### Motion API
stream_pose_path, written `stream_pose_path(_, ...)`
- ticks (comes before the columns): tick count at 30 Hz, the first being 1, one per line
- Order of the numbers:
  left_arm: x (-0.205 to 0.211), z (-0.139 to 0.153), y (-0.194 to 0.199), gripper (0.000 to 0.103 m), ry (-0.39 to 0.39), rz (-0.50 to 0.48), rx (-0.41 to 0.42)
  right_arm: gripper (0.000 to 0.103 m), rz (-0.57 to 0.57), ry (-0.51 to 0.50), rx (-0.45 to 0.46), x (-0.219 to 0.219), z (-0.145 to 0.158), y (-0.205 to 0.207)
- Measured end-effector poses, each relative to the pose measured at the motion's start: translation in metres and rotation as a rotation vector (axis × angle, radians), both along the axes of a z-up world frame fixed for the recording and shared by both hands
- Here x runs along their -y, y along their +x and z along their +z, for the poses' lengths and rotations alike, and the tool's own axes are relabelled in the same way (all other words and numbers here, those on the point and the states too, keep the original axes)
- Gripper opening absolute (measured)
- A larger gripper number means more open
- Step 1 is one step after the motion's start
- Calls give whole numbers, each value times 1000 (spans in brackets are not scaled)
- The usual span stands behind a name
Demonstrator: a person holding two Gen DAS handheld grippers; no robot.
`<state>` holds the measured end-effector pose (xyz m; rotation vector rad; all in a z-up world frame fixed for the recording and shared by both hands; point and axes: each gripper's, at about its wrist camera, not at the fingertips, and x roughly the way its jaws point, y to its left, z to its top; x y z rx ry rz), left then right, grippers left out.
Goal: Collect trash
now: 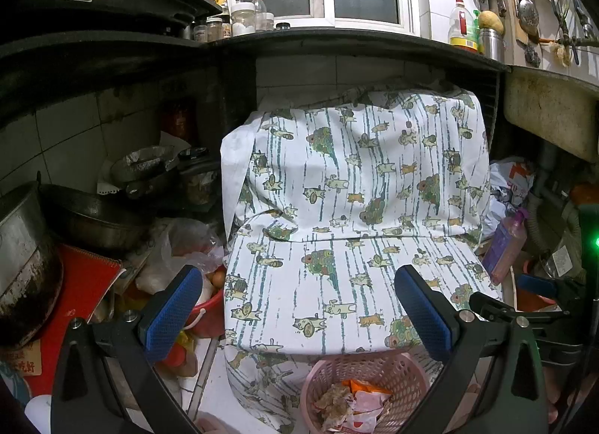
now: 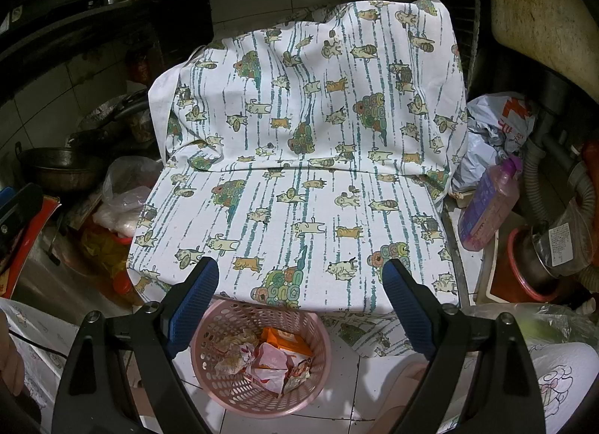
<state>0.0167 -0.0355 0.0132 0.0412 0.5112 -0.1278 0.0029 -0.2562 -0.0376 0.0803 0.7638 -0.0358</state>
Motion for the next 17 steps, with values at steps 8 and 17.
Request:
stream_pose_path(8, 0, 0, 0, 103, 1, 0, 0, 88, -1, 0, 0, 0, 0, 0)
stream_pose_path(17, 0, -1, 0, 103, 1, -2, -2, 88, 1, 0, -2, 1, -1, 1)
